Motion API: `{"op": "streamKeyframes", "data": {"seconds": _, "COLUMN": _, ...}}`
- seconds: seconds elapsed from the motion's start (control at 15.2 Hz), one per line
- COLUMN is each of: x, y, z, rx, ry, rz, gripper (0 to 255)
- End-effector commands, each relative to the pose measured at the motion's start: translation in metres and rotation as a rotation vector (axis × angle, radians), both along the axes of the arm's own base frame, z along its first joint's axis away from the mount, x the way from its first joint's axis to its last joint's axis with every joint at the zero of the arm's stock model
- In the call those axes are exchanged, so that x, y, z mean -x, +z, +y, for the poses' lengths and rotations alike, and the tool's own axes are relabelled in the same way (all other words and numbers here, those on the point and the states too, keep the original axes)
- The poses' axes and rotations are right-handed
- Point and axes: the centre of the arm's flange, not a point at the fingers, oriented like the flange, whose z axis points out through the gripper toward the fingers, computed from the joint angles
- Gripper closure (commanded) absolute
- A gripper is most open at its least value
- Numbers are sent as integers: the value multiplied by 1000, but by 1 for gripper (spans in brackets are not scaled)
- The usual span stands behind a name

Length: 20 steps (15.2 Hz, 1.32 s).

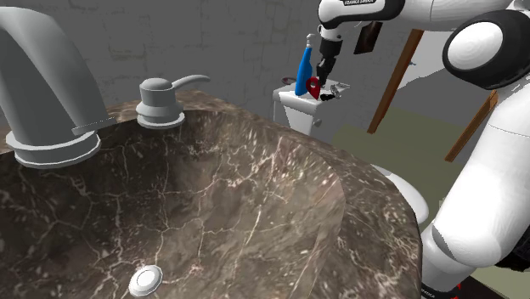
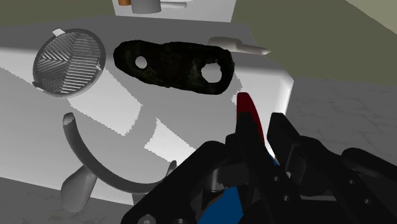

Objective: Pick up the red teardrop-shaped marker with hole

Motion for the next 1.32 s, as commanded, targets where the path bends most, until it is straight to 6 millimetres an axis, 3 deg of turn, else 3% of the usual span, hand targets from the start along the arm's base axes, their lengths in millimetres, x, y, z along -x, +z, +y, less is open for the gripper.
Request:
{"op": "streamKeyframes", "data": {"seconds": 0.0, "x": 0, "y": 0, "z": 0, "rx": 0, "ry": 0, "rz": 0, "gripper": 255}}
{"op": "streamKeyframes", "data": {"seconds": 0.4, "x": -1, "y": -1, "z": 0, "rx": 0, "ry": 0, "rz": 0, "gripper": 255}}
{"op": "streamKeyframes", "data": {"seconds": 1.25, "x": -1, "y": 67, "z": 0, "rx": 0, "ry": 0, "rz": 0, "gripper": 255}}
